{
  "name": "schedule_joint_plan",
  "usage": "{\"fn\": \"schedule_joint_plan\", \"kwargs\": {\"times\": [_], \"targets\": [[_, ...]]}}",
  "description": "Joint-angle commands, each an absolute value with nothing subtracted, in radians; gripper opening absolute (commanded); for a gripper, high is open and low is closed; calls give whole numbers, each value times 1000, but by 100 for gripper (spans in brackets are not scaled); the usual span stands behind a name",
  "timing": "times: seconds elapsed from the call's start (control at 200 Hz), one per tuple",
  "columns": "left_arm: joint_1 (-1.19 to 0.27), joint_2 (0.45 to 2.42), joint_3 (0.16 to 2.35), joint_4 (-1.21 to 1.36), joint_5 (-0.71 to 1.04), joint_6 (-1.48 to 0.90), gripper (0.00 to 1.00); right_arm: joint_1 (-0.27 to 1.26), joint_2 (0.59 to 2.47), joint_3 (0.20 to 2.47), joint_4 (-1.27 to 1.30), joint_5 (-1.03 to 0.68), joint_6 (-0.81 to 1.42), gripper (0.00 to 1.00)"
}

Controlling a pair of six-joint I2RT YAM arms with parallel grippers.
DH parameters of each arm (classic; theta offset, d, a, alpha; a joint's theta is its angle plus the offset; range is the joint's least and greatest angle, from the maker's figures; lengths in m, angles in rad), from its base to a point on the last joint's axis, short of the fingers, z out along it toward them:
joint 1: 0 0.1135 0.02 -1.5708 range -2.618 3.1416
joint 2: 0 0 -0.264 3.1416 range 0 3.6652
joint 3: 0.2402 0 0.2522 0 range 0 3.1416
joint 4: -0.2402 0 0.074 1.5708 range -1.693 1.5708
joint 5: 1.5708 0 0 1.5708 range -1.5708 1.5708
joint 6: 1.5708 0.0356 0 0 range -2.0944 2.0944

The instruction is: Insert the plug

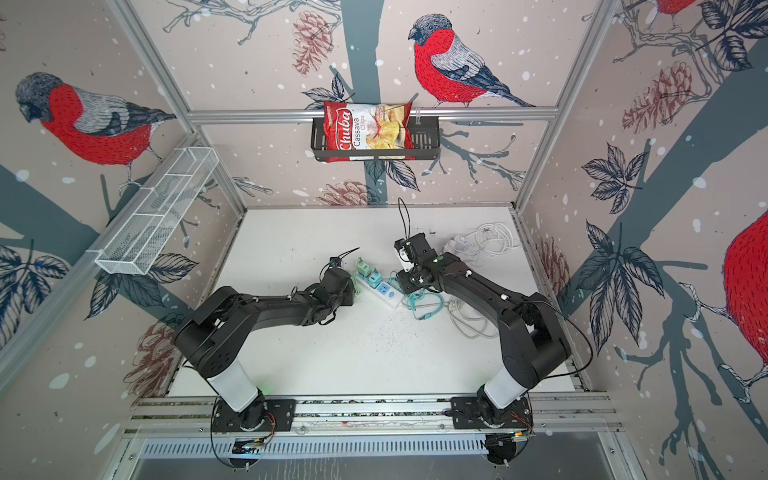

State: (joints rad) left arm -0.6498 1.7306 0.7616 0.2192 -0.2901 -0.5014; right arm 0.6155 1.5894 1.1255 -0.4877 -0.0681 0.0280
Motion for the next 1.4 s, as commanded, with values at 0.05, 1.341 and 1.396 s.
{"fn": "schedule_joint_plan", "kwargs": {"times": [0.05,1.341,1.396], "targets": [[-648,1760,782,222,-283,-502,37,630,1542,1094,-470,-169,29,8],[-677,1653,705,239,-276,-537,36,477,1653,1132,-401,-313,112,7],[-687,1659,705,243,-275,-539,36,475,1652,1123,-397,-354,110,7]]}}
